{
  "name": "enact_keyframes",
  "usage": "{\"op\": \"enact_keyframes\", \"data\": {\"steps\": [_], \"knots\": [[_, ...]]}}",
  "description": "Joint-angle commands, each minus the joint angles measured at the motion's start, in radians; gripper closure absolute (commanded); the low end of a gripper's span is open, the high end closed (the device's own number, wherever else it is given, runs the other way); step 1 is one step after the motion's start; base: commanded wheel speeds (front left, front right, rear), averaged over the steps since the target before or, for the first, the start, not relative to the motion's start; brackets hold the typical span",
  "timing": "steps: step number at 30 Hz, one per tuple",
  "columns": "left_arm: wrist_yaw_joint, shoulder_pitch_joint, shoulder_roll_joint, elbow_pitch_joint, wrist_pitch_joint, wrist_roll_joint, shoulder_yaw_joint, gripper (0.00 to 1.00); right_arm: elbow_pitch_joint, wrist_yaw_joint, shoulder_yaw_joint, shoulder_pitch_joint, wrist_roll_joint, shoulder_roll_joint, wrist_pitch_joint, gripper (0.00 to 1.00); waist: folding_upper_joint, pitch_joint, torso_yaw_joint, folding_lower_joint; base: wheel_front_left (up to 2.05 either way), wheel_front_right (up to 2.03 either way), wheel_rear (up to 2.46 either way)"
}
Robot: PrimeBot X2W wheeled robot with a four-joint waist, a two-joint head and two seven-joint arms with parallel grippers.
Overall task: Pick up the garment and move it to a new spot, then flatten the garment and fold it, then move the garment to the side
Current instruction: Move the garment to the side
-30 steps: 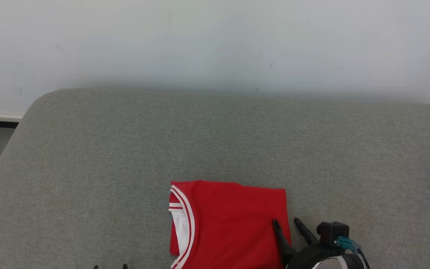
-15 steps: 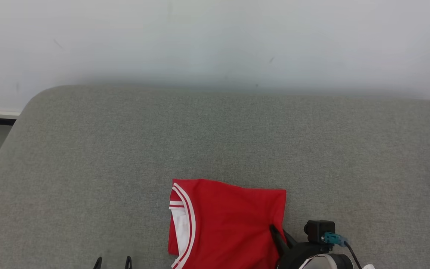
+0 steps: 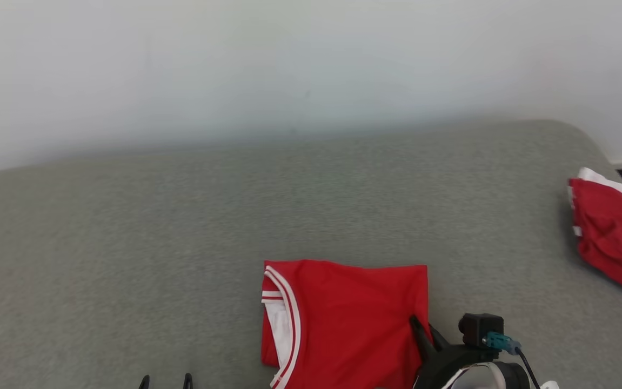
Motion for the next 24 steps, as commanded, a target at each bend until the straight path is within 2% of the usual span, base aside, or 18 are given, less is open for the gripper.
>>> {"op": "enact_keyframes", "data": {"steps": [1, 6, 14, 24], "knots": [[0.004, -0.003, -0.001, -0.003, -0.003, -0.007, -0.006, 0.00, -0.012, -0.003, -0.023, 0.022, -0.024, -0.010, -0.005, 1.00, 0.0000, -0.011, -0.151, 0.0000, 0.00, 0.00, 0.00], [0.014, -0.022, -0.001, -0.004, -0.003, -0.026, -0.022, 0.00, -0.042, -0.003, -0.067, 0.045, -0.078, -0.011, -0.005, 1.00, 0.0000, -0.006, -0.279, 0.0000, 0.00, 0.00, 0.00], [0.014, -0.056, -0.001, 0.001, -0.003, -0.026, -0.041, 0.00, -0.072, -0.003, -0.101, 0.064, -0.115, -0.003, -0.005, 1.00, 0.0000, 0.012, -0.439, 0.0000, 0.00, 0.00, 0.00], [-0.016, -0.155, 0.000, 0.042, -0.003, -0.010, -0.086, 0.00, -0.158, -0.003, -0.175, 0.081, -0.139, 0.002, -0.005, 1.00, 0.0000, 0.081, -0.489, 0.0000, 0.00, 0.00, 0.00]]}}
